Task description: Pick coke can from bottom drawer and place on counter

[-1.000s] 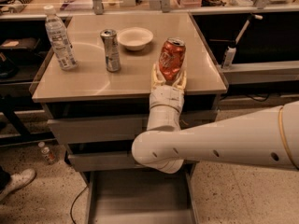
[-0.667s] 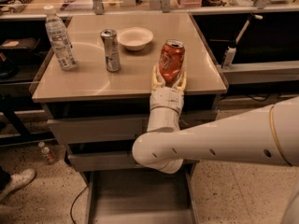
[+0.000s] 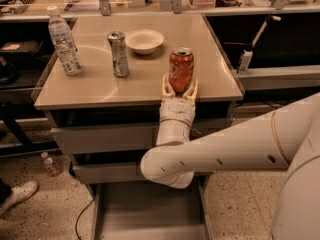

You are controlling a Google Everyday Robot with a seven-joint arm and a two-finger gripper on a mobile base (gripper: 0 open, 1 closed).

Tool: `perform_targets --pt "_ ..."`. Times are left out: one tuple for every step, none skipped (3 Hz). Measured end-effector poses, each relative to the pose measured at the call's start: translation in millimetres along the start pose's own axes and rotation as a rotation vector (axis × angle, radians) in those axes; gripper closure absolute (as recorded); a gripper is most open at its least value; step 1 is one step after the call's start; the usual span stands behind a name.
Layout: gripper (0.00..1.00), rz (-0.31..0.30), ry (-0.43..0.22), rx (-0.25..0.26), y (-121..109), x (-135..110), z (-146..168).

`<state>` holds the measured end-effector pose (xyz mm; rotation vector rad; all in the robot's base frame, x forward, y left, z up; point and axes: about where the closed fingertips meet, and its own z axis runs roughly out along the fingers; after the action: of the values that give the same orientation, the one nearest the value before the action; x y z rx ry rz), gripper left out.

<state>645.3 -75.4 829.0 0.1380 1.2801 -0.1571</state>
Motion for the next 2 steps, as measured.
perform_targets --pt "1.00 -0.015 0.005 0.000 0.3 0.8 -0.9" --pt "0.81 -0.015 0.005 0.000 0.3 -2.6 0.1"
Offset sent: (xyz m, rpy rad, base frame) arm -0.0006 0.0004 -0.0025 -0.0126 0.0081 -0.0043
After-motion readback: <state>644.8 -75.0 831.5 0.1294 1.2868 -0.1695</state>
